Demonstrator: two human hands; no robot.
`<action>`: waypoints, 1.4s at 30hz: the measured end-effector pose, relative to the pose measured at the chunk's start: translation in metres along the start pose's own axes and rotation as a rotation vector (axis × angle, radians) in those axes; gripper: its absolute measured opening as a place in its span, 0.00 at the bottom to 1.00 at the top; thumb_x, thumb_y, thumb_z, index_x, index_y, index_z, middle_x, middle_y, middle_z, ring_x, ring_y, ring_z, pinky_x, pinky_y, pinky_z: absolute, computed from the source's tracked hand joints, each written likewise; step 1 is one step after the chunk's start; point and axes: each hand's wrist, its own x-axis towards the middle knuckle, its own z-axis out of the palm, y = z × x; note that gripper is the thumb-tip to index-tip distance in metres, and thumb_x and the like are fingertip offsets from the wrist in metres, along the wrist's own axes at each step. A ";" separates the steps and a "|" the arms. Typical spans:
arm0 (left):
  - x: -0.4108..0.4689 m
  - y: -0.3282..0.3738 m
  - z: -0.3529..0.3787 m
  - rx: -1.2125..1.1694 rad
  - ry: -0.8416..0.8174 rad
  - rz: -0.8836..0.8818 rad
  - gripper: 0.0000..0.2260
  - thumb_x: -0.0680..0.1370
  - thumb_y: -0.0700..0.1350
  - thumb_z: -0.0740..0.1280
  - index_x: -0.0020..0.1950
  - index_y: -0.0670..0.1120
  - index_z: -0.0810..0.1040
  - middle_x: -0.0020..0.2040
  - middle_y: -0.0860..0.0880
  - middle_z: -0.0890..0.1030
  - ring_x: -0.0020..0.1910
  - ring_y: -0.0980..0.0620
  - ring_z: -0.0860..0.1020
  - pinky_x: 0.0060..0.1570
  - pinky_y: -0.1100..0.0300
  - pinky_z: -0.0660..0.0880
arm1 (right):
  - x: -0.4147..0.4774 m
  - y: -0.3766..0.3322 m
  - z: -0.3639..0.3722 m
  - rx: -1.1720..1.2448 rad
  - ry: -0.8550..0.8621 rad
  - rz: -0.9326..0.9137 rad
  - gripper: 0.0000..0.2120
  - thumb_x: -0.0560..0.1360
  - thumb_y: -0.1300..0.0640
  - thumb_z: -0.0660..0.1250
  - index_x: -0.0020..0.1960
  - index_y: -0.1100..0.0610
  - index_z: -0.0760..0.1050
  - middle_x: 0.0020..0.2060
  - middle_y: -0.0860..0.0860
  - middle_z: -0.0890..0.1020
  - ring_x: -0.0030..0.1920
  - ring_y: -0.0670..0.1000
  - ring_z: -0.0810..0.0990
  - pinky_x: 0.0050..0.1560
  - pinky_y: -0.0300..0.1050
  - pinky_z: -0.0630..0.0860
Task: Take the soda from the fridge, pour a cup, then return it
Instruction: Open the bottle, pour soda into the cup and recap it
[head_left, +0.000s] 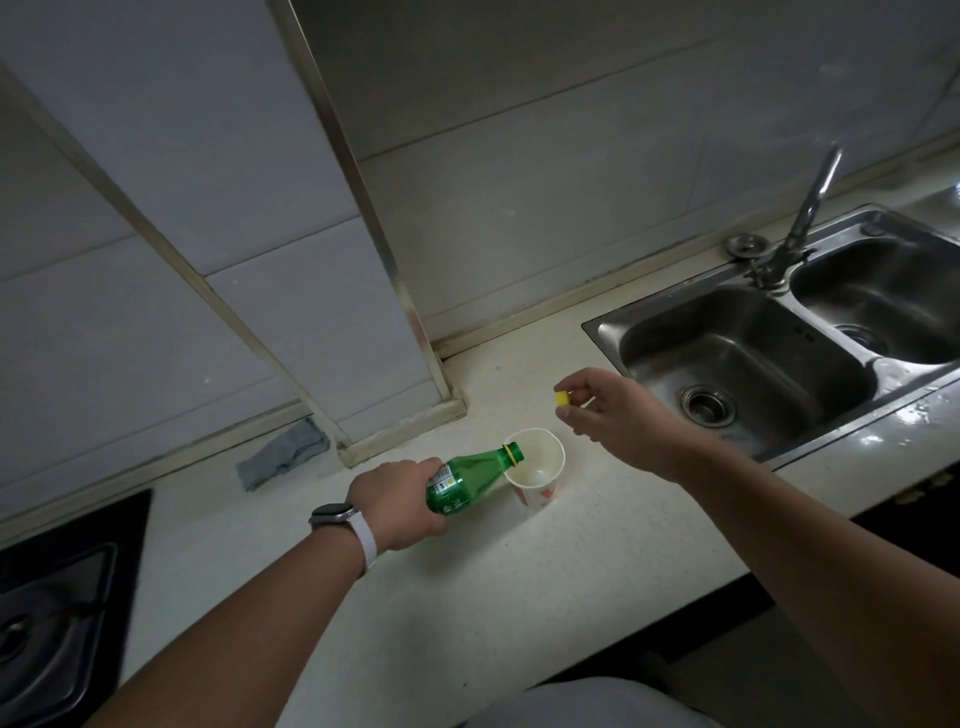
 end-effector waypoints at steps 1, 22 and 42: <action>0.000 0.001 0.000 0.026 0.011 0.003 0.18 0.64 0.60 0.67 0.52 0.58 0.71 0.43 0.55 0.79 0.41 0.52 0.78 0.37 0.60 0.73 | 0.000 0.000 0.001 0.010 0.004 0.000 0.11 0.77 0.54 0.68 0.59 0.49 0.75 0.47 0.49 0.80 0.46 0.50 0.81 0.47 0.47 0.80; 0.006 0.002 -0.010 0.205 0.018 0.006 0.19 0.66 0.59 0.66 0.54 0.57 0.72 0.43 0.54 0.77 0.39 0.51 0.77 0.31 0.62 0.68 | 0.003 0.008 0.007 0.040 0.021 0.018 0.11 0.78 0.54 0.68 0.59 0.51 0.76 0.46 0.50 0.80 0.43 0.48 0.81 0.43 0.44 0.78; 0.005 0.000 -0.017 0.251 0.033 -0.002 0.20 0.67 0.59 0.67 0.57 0.55 0.72 0.44 0.54 0.77 0.41 0.51 0.76 0.31 0.61 0.67 | 0.004 0.009 0.020 0.048 -0.014 0.033 0.08 0.78 0.53 0.68 0.56 0.50 0.75 0.45 0.50 0.80 0.44 0.49 0.81 0.43 0.43 0.78</action>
